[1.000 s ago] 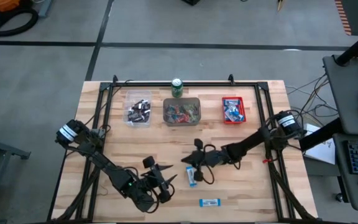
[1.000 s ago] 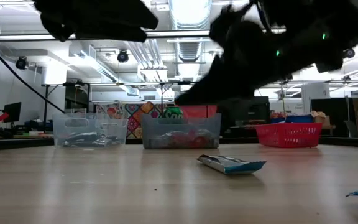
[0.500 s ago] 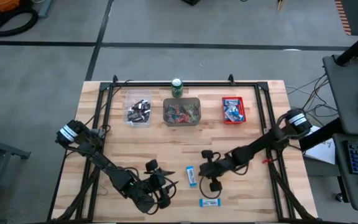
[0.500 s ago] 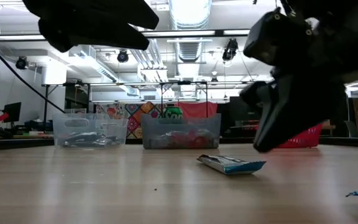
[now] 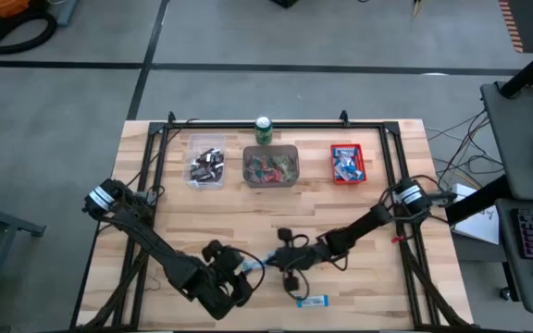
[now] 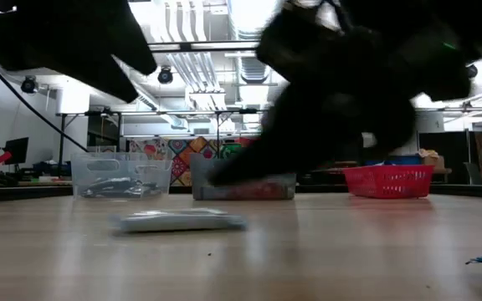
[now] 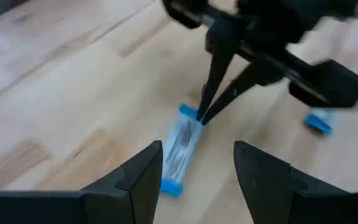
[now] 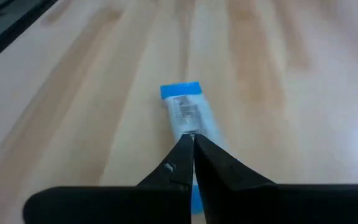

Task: Organize candy in baskets
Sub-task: Put the white chocolate bar into the red bin

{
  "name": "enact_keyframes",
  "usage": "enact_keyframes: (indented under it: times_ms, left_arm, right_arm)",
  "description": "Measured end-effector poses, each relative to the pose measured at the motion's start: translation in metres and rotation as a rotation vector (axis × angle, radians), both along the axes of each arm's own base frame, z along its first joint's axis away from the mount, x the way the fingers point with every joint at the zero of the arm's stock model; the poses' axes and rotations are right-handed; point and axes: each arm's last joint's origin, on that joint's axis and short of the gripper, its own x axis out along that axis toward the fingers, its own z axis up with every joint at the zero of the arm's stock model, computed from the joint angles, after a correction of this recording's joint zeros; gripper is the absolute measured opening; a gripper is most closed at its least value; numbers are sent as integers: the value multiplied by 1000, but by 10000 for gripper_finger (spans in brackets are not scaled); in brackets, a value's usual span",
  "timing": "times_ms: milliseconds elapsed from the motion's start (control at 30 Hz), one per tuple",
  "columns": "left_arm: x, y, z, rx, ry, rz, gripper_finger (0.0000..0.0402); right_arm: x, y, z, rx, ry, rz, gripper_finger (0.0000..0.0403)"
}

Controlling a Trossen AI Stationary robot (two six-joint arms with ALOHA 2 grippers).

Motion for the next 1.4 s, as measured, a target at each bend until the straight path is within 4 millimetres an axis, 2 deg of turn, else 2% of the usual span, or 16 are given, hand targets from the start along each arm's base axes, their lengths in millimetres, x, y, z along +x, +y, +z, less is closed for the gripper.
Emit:
enact_keyframes:
  times_ms: [100,233,433,700,800,1067,1267,1400]
  left_arm:
    - [-3,2,3,42,45,55,181]
    - [-3,-3,-8,92,86,-9,181]
    - [-3,-11,-47,246,273,-243,181]
    - [1,3,-82,322,329,-254,169]
    - [-1,7,-87,316,303,-277,157]
    - [-8,15,-94,290,288,-287,102]
    - [-8,20,-89,310,290,-278,17]
    - [-9,21,-84,293,280,-269,8]
  right_arm:
    - [18,3,12,-69,-26,4,9]
    - [22,4,26,-151,24,20,9]
    - [1,-6,39,-186,45,42,9]
    - [-38,-23,42,-89,73,12,9]
    - [-50,-28,41,-59,59,-2,9]
    - [-61,-32,47,-54,35,-1,9]
    - [-65,-35,61,-46,-52,2,9]
    - [-70,-37,77,-47,-105,9,9]
